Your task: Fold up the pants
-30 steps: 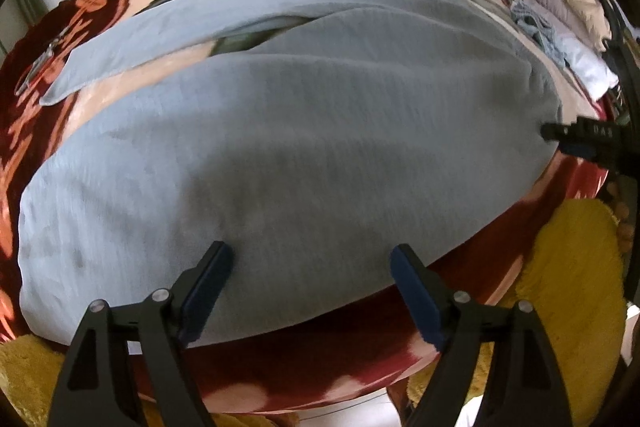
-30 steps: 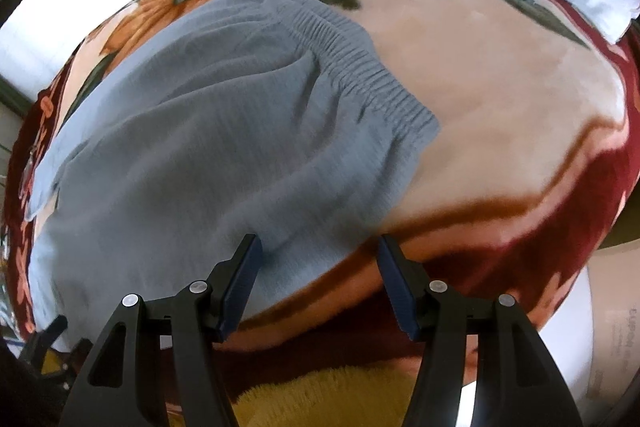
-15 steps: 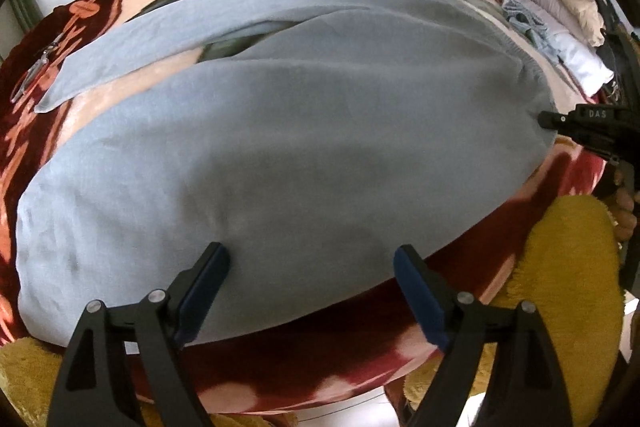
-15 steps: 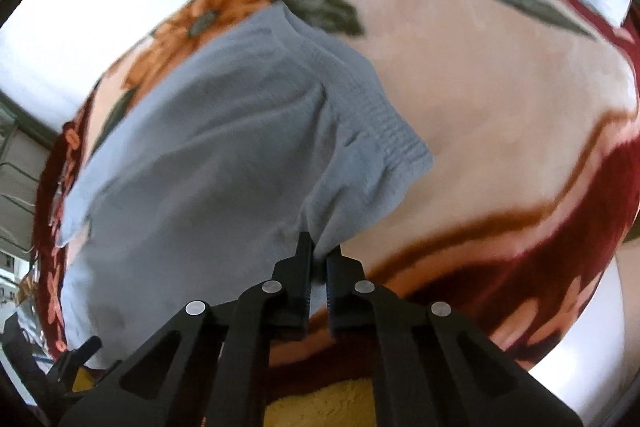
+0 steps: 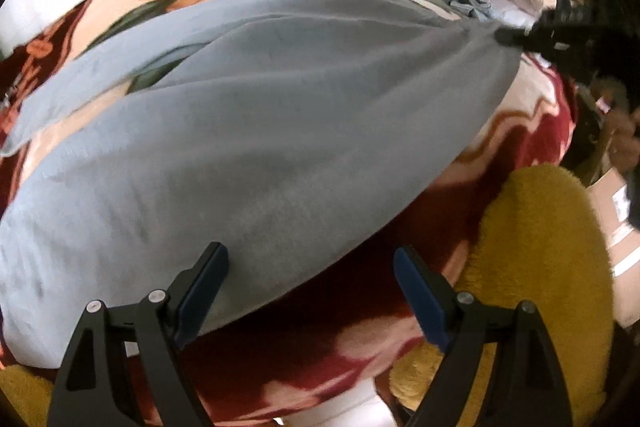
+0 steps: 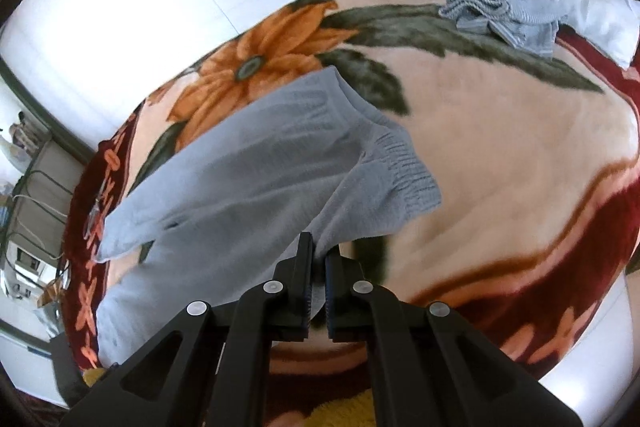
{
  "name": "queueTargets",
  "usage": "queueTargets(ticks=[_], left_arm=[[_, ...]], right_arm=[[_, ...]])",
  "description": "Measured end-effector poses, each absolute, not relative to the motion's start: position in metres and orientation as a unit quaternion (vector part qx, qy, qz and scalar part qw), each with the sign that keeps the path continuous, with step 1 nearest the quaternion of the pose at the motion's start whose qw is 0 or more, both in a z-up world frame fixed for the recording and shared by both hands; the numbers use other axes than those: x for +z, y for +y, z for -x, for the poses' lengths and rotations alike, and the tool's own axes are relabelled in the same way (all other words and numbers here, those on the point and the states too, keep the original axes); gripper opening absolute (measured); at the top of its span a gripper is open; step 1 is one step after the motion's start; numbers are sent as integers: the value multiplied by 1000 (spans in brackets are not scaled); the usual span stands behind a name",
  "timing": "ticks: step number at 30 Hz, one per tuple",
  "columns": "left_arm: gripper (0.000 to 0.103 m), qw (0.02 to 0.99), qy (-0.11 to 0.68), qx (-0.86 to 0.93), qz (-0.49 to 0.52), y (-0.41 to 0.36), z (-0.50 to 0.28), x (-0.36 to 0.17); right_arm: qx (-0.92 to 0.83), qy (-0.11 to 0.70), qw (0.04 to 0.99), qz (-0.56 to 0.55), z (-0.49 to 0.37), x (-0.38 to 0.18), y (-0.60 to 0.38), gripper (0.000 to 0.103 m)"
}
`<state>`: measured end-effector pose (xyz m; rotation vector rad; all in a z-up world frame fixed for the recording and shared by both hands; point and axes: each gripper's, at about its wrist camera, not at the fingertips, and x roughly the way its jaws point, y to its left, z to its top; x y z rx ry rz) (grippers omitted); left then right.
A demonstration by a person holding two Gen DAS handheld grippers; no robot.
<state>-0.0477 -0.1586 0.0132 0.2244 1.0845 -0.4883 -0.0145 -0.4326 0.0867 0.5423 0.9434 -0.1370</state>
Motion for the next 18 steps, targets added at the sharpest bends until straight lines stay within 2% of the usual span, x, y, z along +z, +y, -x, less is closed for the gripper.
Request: queueTargets(ticks=[8,10,11,13,14,15,18], left_arm=[[88,873,442,-93,-185,-134,31,9],[84,881,434,-66,-175,-118,22,11],[78,884,437,-63,-153,-107,17,12],[55,882,449,-85,-112,-95,14,14],[34,880,455,-97,-95,-91,13,15],[21,878,459,-106,-83,-88,13,16],[13,882,447,-124,-85,-89,23,26]], right_arm=[[-69,456,851,-252,20,85,-431,6],[-71,463,846,-253,22,79,-434,6],[-71,467,844,-254,23,76,-434,6],[-73,473,841,-253,24,69,-437,6],[-72,476,838,-256,23,65,-438,6],[-72,477,837,-258,23,62,-439,7],[-83,480,831,-268,20,47,-446,11]])
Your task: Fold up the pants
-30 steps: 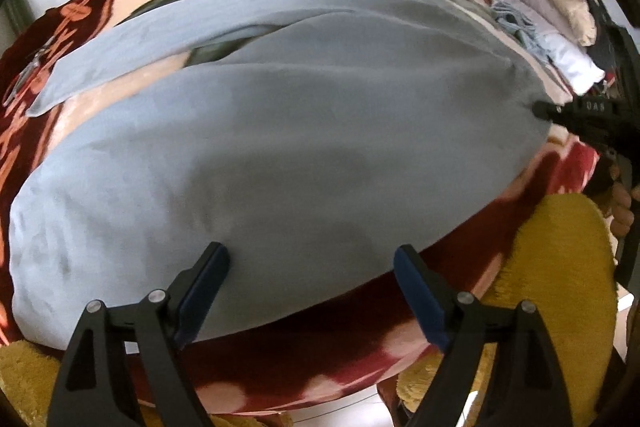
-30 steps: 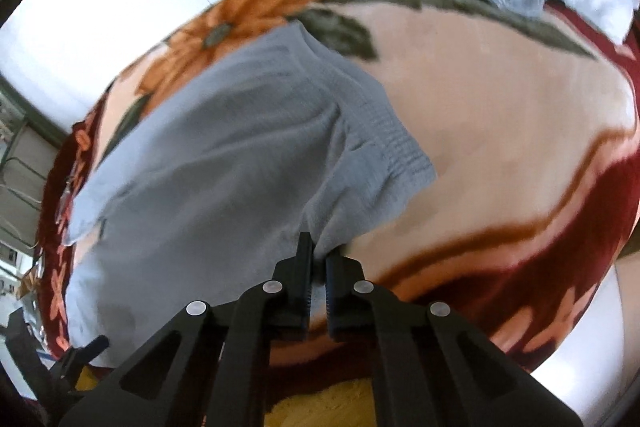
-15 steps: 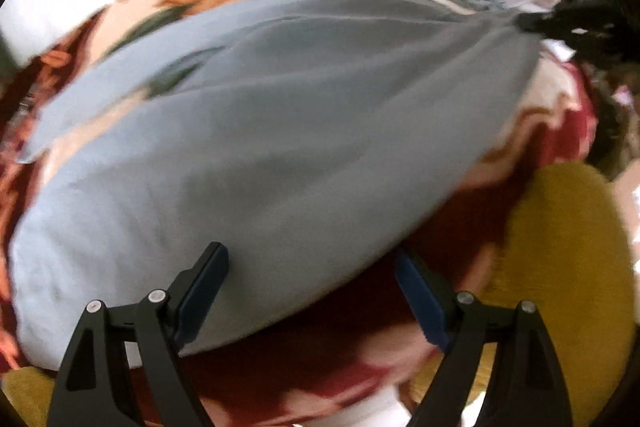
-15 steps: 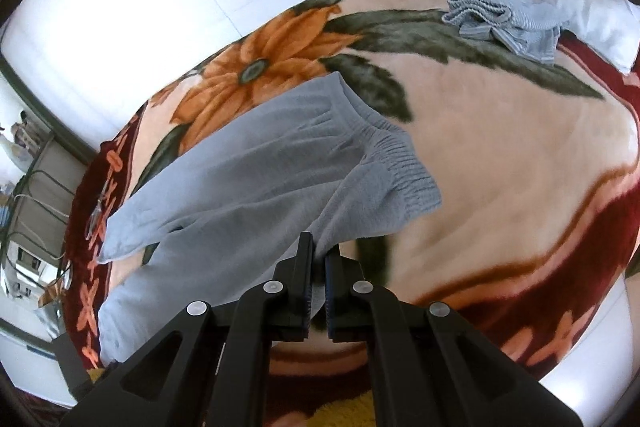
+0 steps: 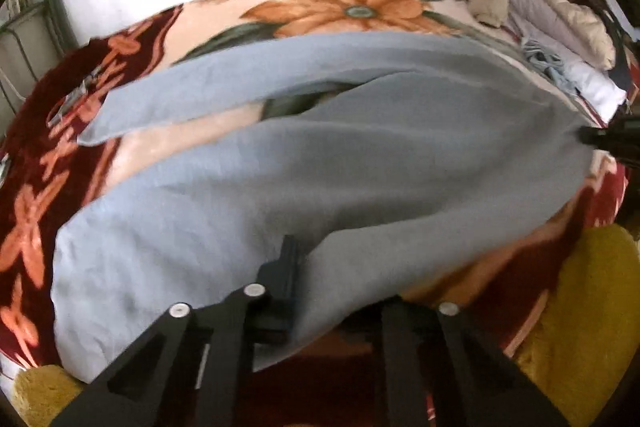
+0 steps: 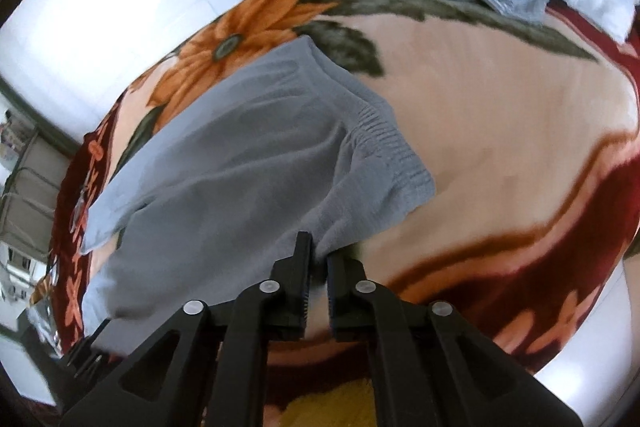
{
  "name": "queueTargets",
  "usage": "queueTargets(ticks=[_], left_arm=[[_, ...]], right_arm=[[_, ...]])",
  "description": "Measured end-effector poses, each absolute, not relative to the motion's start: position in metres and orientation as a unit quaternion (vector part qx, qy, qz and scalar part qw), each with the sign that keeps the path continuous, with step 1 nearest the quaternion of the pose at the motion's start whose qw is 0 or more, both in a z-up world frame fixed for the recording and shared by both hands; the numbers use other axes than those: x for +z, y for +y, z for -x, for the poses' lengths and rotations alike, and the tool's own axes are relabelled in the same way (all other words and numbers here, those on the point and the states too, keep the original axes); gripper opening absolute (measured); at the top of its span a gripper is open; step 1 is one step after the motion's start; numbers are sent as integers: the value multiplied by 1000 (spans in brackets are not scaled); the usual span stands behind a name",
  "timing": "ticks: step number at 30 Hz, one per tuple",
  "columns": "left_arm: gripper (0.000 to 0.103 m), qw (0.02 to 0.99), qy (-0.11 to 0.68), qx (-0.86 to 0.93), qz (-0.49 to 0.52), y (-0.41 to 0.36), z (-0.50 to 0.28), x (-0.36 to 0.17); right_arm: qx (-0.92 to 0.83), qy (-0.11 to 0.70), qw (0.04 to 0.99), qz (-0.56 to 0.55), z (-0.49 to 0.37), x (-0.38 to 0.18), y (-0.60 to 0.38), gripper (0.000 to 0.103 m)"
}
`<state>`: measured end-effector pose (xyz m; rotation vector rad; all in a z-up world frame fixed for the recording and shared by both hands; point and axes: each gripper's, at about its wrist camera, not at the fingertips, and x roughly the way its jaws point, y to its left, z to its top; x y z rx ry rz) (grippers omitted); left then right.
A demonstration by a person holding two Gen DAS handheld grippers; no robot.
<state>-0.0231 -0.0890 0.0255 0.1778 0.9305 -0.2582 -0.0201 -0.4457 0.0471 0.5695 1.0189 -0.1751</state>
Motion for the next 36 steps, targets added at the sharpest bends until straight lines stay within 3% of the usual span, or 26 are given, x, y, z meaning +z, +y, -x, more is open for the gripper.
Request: queueTargets(ticks=[2,4,6,18,20,22,25,36], left_arm=[[12,883,439,-136,-98,-93,28,35],[11,881,438,-148,-96,-98,32,42],[11,878,442,-160,-86,-96,36,46],[11,865,464,-189,-24,-88,38,50],[10,865,459,-201,-10,-87,40,55],[9,863,456,-215,2,-86,45,63],[8,854,463,-238,17,-85,53,71],[5,844,456,-281,29,-83,84,91]], right_arm=[[-96,477,826,-285,20,38,-452,18],[-110,473,821,-299,20,32,-457,33],[-129,477,813,-309,17,26,-466,39],[-124,480,785,-371,11,3,-490,39],[-125,474,787,-375,15,4,-492,37],[-124,465,791,-376,20,7,-494,18],[-124,447,805,-369,28,18,-495,12],[-138,418,841,-316,39,59,-493,8]])
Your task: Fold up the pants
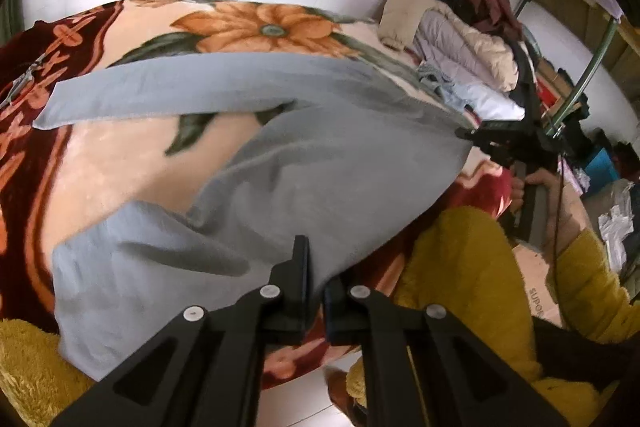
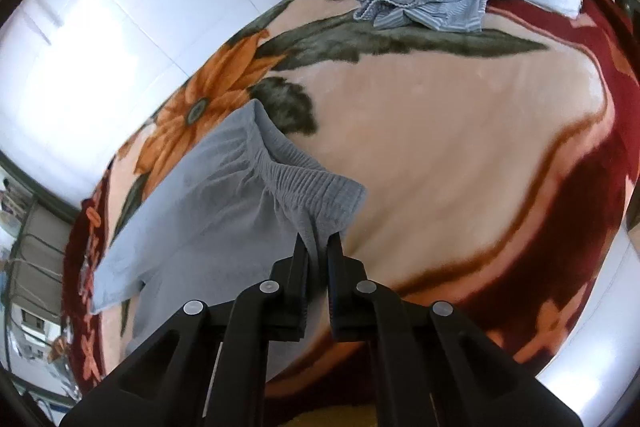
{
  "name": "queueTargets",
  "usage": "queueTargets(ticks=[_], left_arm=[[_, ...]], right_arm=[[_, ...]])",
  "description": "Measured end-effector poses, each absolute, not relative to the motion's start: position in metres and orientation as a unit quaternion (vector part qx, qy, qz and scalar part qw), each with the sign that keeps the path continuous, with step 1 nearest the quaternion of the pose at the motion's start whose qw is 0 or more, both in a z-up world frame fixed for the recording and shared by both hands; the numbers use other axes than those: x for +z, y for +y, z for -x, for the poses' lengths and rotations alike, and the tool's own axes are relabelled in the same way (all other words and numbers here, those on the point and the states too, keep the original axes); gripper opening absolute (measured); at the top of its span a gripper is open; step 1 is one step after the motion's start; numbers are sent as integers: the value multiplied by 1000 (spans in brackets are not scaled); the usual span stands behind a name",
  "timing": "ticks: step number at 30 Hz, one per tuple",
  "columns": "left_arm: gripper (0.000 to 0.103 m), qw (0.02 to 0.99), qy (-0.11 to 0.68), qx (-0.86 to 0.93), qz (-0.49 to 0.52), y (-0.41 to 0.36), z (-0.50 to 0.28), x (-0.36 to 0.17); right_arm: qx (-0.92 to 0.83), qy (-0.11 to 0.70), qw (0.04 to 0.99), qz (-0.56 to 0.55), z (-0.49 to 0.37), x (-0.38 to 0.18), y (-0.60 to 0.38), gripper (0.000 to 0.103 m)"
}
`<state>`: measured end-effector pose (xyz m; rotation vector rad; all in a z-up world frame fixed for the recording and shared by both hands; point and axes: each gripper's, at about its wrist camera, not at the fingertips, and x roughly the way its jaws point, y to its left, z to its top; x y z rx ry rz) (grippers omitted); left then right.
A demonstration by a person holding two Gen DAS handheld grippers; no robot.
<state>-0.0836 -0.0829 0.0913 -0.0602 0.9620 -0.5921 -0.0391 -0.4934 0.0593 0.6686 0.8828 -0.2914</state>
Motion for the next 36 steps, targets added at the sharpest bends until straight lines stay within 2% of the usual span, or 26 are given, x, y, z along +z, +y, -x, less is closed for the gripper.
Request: queueTargets(ticks=[9,21,31,36], left_arm=[[5,865,432,-254,33,-74,56,121],[5,896,405,-182,1,-63,-28,151],[5,899,414,-142,-21,-63,-136,123],[6,890,436,-124,-38,-67,-179,92]], right_arm=[[-114,407,856,-296,22,91,-491,8],[-83,410,871,-256,-66,118,-469,8],[-100,441,862,-231,-144,87,-463,8],[-108,461,854,-216,-175,62,-458,8]])
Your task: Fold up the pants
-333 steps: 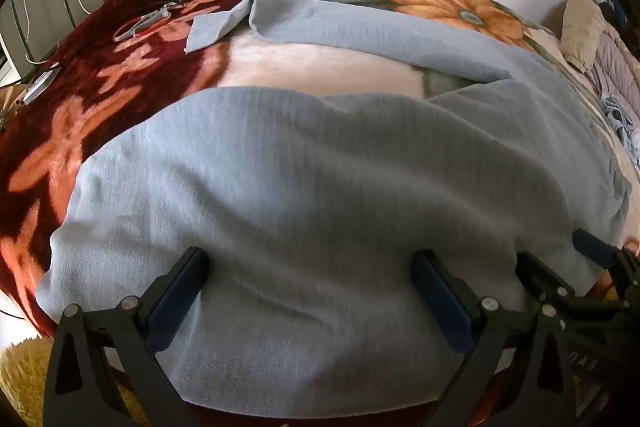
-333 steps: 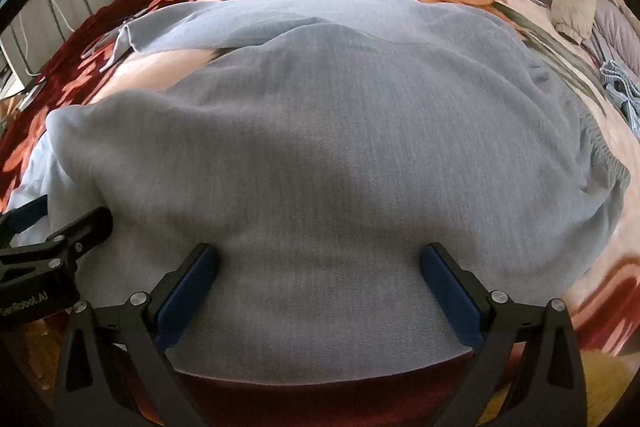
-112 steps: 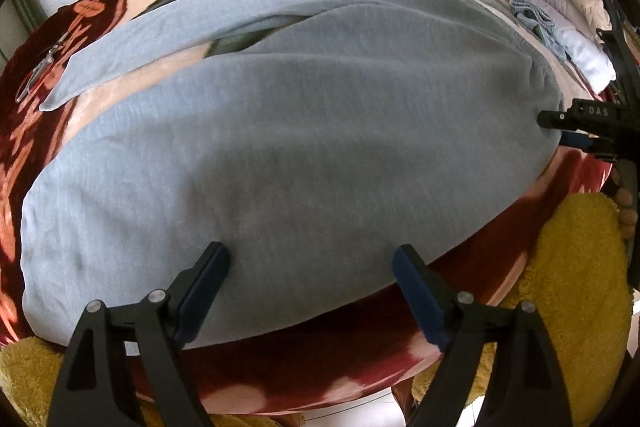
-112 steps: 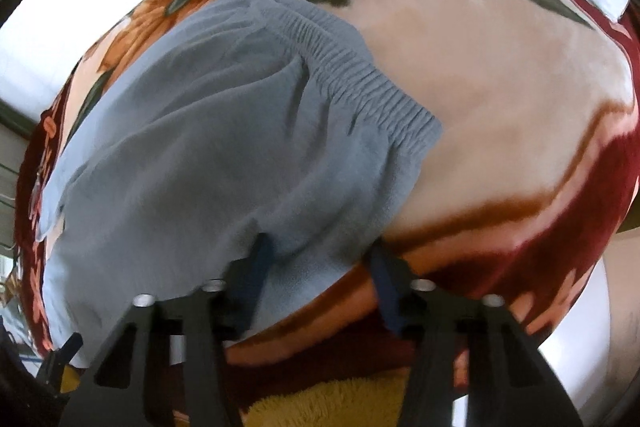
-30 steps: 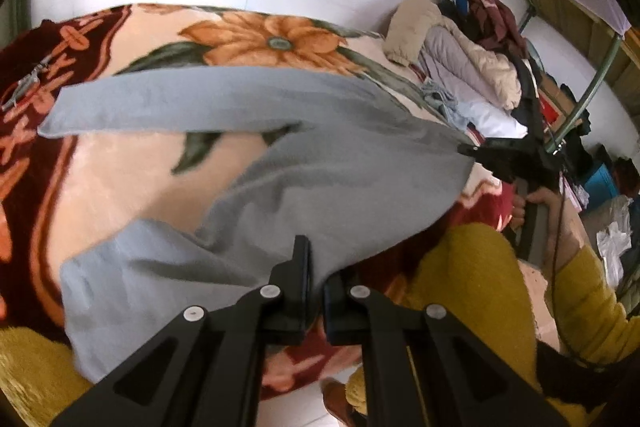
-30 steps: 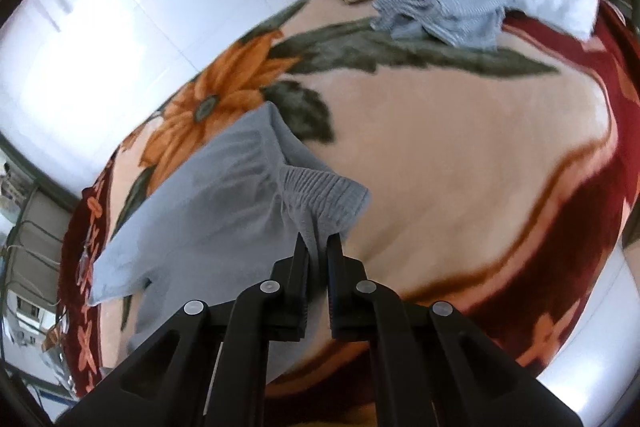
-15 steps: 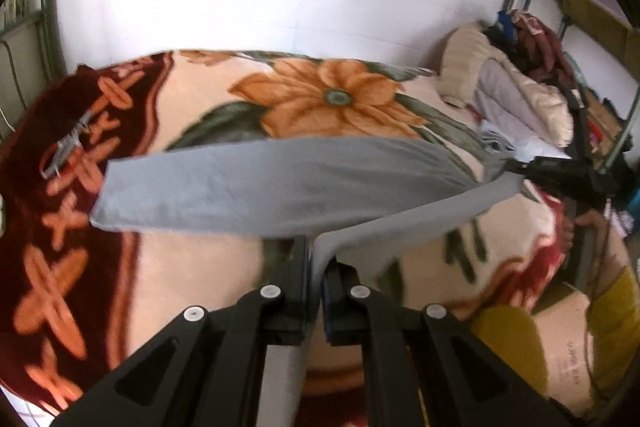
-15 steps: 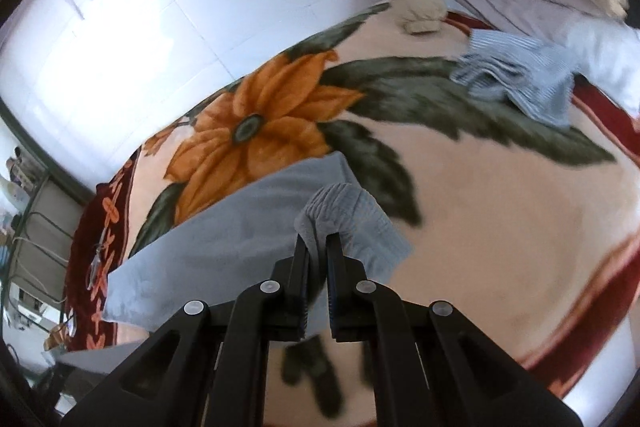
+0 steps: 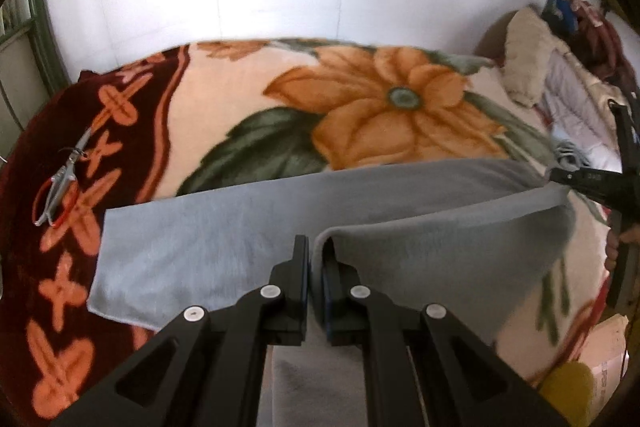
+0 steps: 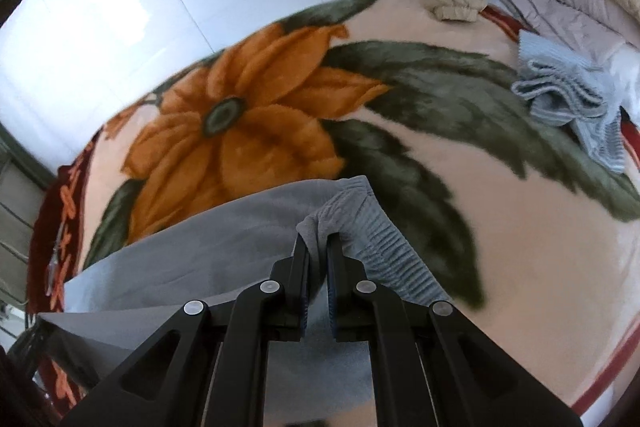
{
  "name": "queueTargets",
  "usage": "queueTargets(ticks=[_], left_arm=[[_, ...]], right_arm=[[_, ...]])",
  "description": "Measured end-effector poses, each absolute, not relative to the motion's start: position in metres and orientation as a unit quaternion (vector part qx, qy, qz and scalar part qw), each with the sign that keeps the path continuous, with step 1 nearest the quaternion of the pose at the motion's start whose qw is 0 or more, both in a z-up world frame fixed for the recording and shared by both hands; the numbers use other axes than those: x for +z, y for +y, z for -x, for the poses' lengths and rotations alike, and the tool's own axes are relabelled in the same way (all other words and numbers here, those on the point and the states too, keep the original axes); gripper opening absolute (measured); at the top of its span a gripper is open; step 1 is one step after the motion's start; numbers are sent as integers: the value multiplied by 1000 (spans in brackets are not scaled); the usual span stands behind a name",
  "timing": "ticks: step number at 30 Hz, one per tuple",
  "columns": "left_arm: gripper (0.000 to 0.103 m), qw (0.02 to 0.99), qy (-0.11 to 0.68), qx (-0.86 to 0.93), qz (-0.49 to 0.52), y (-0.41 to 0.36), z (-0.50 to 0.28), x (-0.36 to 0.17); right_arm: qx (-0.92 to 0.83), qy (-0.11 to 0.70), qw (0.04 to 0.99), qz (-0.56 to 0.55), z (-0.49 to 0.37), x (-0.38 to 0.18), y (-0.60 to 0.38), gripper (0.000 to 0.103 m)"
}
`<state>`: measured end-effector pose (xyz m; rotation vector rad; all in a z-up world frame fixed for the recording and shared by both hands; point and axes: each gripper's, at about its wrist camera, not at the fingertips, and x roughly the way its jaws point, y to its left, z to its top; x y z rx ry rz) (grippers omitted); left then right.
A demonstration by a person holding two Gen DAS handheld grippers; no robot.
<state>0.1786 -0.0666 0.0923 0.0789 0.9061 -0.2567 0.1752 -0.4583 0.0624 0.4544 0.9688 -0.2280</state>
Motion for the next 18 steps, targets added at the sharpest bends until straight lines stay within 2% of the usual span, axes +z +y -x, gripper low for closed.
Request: queueTargets(ticks=[10,13,16,17,18], left_arm=[[6,871,478,-104,-51,-72,-222,35],[11,865,489,-100,-53,-73,-225,21],[25,863,494,-94,-42,-69,-224,16],[38,865,492,-94,-38,-67,-223,18],[50,866,489,-97,-34,-65,-220,22]], right_arm=[[-100,482,836,-242,-193,17,-465,12],[-89,479,841,-236,-192,17,-464,14],[-84,481,843,-225,-192,23,-461,21],[-83,480,846,-217,-191,28,-459,23],[-81,477,849,-211,-190,32,-457,30]])
